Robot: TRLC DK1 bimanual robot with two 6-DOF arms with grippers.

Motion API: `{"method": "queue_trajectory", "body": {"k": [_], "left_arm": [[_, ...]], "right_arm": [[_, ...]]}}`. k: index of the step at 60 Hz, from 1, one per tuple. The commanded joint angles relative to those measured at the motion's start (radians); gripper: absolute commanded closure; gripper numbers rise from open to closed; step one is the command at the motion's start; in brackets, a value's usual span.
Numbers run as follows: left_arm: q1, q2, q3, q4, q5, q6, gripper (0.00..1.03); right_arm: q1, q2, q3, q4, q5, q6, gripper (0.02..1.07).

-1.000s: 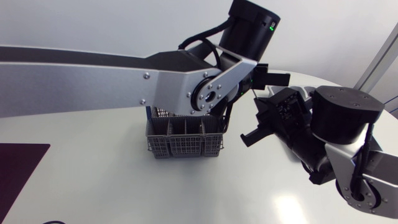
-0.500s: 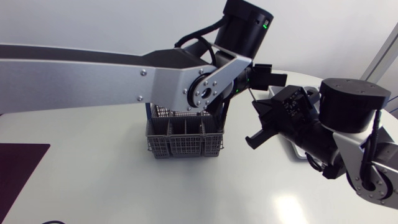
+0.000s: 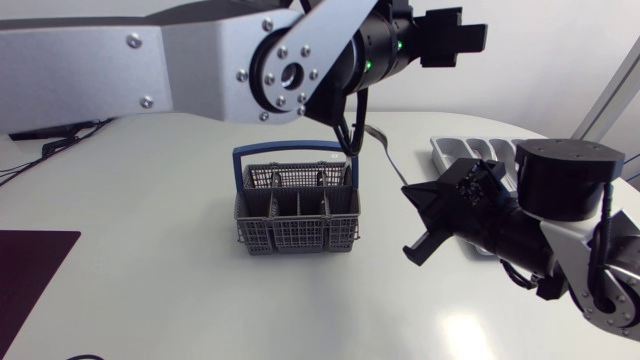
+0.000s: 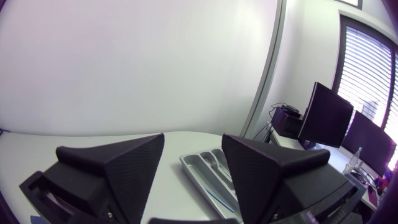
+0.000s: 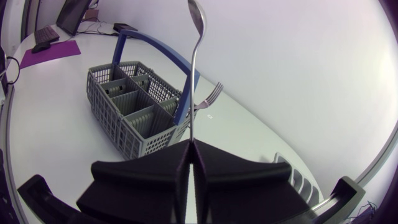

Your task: Unload the cutlery basket into the drawer organizer.

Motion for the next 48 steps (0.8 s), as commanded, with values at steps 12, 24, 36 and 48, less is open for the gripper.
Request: {"method": "queue_trajectory", "body": {"k": [12,24,36,48], "left_arm": [[0.090,-0.044,0.021,-0.072,-0.002,0.102,0.35],[0.159,-0.044,0.013,-0.179,-0.003,0.245,0.35],[0.188,-0.106,-0.077,-0.196,-0.002,0.359,0.29],[0.212,-0.153,-0.143,-0.225,-0.002,0.398,0.24]], "right_arm": [[-0.190,-0.043,-0.017,-0.078,-0.159,-0.047,1.01],[-0.434,-0.001,0.083,-0.234,-0.409,-0.128,1.01],[-0.641,0.141,0.238,-0.464,-0.603,-0.352,1.01],[-0.805,0.316,0.397,-0.722,-0.669,-0.688,1.01]]}}
